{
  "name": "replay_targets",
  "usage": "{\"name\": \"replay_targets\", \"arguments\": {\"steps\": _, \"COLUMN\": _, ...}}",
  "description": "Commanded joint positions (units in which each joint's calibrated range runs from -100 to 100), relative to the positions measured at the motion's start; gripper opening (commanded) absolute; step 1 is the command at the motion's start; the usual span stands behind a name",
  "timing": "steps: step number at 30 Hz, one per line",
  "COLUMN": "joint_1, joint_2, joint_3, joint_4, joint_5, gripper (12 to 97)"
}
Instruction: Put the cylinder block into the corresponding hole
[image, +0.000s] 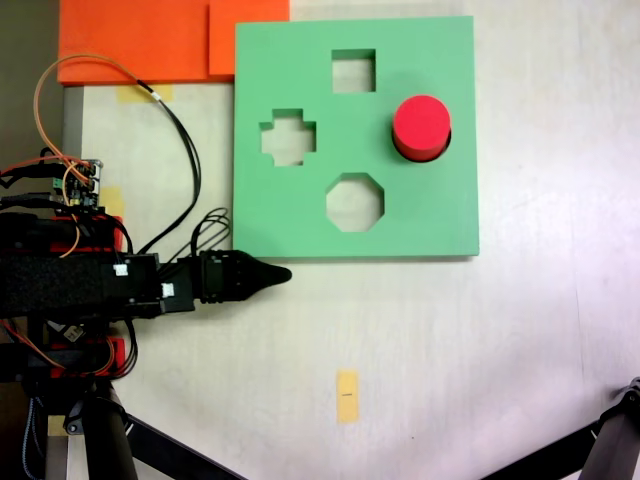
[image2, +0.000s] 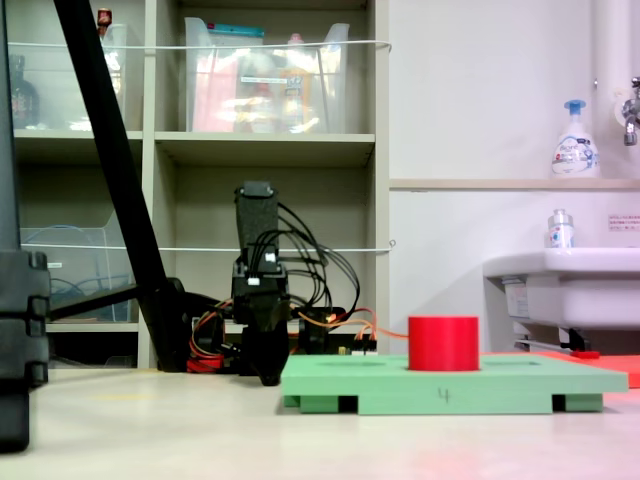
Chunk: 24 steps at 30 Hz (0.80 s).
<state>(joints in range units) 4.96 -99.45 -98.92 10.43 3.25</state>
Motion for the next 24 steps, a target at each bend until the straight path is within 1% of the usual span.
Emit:
{"name": "replay_targets", "arguments": {"steps": 1, "joint_1": 0.0, "joint_2": -0.5, "joint_3": -1.1, "joint_4": -3.8, "joint_5": -0.2, "gripper": 46.5}}
{"name": "replay_targets", "arguments": {"steps": 13, "joint_1": -0.6, "joint_2": -0.5, "joint_3": -1.1, "joint_4": -8.5, "joint_5": -0.2, "gripper": 46.6}}
{"name": "replay_targets", "arguments": {"steps": 16, "joint_1": -0.8, "joint_2": -0.5, "joint_3": -1.1, "joint_4": -8.2, "joint_5": -0.1, "gripper": 49.7}}
{"name": "replay_targets", "arguments": {"steps": 24, "joint_1": -0.8, "joint_2": -0.5, "joint_3": -1.1, "joint_4": -8.2, "joint_5": -0.1, "gripper": 49.7}}
